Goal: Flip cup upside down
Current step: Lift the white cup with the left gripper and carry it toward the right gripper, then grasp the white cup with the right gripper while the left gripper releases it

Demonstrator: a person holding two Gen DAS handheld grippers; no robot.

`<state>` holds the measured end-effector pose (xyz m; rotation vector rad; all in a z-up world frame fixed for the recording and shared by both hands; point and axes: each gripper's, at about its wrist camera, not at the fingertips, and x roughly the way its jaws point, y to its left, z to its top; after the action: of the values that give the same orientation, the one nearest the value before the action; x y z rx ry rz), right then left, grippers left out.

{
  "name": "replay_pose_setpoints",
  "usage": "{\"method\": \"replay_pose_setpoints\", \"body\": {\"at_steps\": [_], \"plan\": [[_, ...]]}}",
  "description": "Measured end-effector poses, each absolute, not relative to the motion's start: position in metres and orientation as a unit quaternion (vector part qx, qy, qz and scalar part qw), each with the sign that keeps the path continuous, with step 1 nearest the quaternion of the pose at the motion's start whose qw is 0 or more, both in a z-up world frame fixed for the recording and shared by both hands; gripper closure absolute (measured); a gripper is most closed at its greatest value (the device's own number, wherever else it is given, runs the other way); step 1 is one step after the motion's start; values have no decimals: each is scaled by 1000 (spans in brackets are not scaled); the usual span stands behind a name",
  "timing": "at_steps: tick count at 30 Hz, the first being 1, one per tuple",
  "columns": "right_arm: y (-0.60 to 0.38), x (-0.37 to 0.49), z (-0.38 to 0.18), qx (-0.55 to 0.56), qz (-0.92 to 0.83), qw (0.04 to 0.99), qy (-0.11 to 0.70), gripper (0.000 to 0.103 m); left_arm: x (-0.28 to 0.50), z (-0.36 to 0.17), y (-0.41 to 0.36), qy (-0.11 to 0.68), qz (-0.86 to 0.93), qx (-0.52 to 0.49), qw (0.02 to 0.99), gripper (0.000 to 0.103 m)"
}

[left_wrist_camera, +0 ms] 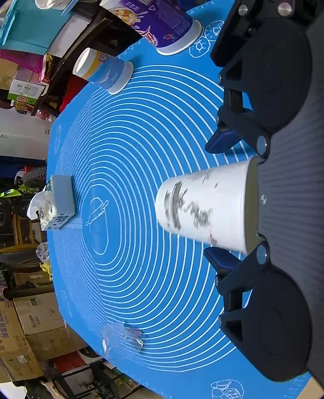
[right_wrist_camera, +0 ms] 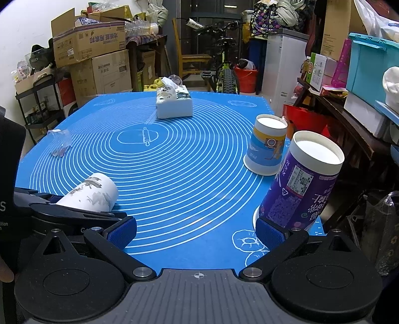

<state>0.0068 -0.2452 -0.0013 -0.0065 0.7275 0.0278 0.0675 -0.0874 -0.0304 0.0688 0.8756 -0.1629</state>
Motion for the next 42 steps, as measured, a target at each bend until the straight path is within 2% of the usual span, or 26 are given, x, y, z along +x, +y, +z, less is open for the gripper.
{"method": "replay_pose_setpoints", "body": {"at_steps": [11,20,26,42], "plan": [[-245,7,1,-4,16,935,354,2,67,-24,-81,417,-75,29,906,18],[-239,16,24,6,41,939,342,2,57,14,-67,396,-62,48,915,17],[-230,32,43,12,67,939,338,2,60,36,-37,370,-45,29,927,12],[-169,103,18,44,146,879,452,3,88,14,34,382,18,30,924,11]]}}
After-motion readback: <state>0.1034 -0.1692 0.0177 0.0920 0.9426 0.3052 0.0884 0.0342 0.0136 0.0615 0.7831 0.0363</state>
